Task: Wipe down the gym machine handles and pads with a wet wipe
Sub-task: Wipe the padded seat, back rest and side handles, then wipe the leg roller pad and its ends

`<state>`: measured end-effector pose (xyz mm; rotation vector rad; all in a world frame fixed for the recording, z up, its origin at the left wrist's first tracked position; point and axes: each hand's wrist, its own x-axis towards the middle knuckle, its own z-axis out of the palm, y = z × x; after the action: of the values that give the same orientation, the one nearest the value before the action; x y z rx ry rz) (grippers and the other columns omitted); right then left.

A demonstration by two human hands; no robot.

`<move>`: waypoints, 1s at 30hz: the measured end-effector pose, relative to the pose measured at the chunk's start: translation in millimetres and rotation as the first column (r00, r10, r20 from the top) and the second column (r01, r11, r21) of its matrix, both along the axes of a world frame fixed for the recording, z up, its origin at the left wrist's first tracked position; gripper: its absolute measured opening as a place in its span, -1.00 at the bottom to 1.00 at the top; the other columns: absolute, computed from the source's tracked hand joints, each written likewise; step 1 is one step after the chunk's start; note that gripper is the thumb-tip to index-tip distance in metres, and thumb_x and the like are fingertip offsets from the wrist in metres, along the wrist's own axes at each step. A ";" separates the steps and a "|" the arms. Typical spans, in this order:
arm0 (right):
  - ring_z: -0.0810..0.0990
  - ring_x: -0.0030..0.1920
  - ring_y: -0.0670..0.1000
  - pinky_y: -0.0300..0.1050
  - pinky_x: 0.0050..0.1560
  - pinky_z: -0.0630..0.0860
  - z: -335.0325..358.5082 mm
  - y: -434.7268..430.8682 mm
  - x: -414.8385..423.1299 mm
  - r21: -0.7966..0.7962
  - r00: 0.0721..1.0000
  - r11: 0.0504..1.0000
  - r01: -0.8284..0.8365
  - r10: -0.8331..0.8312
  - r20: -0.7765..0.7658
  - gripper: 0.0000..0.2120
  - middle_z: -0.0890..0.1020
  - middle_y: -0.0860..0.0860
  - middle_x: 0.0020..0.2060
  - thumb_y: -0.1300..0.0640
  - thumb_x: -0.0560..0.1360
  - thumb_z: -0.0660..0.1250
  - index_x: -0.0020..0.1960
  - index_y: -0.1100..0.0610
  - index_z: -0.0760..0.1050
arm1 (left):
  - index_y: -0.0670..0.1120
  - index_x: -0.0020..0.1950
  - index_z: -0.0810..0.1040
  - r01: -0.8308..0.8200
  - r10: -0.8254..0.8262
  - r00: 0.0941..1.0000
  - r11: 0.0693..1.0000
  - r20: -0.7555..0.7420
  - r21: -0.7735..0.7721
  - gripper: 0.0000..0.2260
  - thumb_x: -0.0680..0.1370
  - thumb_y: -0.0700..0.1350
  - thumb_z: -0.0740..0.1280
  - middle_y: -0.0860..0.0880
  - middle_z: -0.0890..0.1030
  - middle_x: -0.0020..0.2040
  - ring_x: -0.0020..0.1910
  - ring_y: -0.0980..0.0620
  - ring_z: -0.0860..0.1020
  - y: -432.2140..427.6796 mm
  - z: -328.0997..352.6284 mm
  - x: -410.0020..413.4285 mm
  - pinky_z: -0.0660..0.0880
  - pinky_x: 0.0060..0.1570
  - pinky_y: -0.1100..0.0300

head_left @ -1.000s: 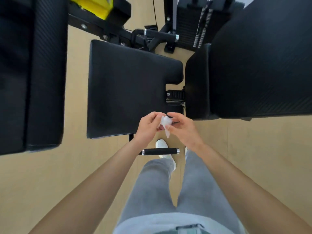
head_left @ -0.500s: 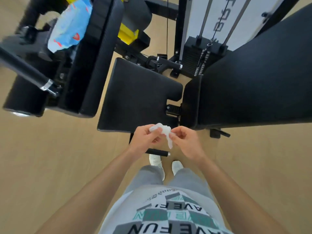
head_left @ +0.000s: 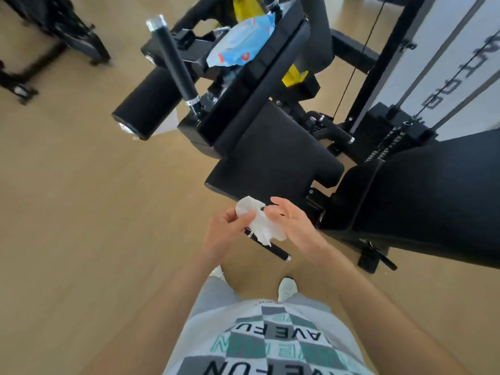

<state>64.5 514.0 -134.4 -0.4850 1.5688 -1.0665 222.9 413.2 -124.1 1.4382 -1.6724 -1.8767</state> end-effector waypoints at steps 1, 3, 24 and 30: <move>0.58 0.28 -0.02 -0.18 0.14 0.53 3.3 -10.8 6.5 -0.004 0.999 1.000 -0.025 0.025 0.046 -0.44 0.60 -0.03 0.29 -0.13 0.58 0.39 0.50 0.00 0.34 | -0.06 0.05 0.74 -0.007 0.007 0.999 1.000 -0.032 0.022 -0.72 0.50 0.12 0.48 -0.12 0.74 0.01 0.01 -0.12 0.70 -6.2 0.7 8.4 0.61 0.17 -0.05; 0.63 0.23 0.00 -0.03 0.23 0.57 8.1 -32.1 19.5 -0.013 0.992 0.998 -0.060 0.061 0.109 -0.44 0.65 0.06 0.21 -0.09 0.56 0.43 0.48 0.06 0.38 | -0.12 0.16 0.70 -0.037 0.049 0.990 0.995 -0.132 0.091 -0.73 0.57 0.03 0.44 -0.16 0.72 0.10 0.14 -0.19 0.68 -20.2 0.9 26.8 0.60 0.21 -0.05; 0.63 -0.09 0.08 0.13 0.10 0.61 21.7 -311.4 253.4 0.002 0.961 0.961 0.275 -0.275 -0.033 -0.82 0.64 0.08 -0.17 0.18 0.53 0.48 -0.02 0.25 0.52 | -0.13 -0.03 0.67 -0.530 0.581 0.805 0.793 -0.115 0.299 -0.94 0.60 -0.18 0.41 -0.06 0.73 -0.12 -0.18 0.06 0.68 -295.2 -1.1 259.1 0.62 -0.01 0.16; 0.46 -0.29 -0.02 -0.21 -0.27 0.45 35.1 -376.8 272.3 -0.131 0.832 0.977 0.167 -0.211 -0.512 -0.84 0.55 0.04 -0.28 0.22 0.51 0.45 -0.14 0.22 0.49 | -0.05 -0.06 0.73 -0.510 0.513 0.849 0.858 -0.123 0.062 -0.92 0.58 -0.15 0.43 -0.01 0.70 -0.20 -0.19 0.09 0.63 -360.6 7.6 257.0 0.60 0.01 0.14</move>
<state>336.8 137.2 -99.3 -0.7343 2.0966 -1.2170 480.0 52.7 -116.6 1.5356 -1.0591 -1.6468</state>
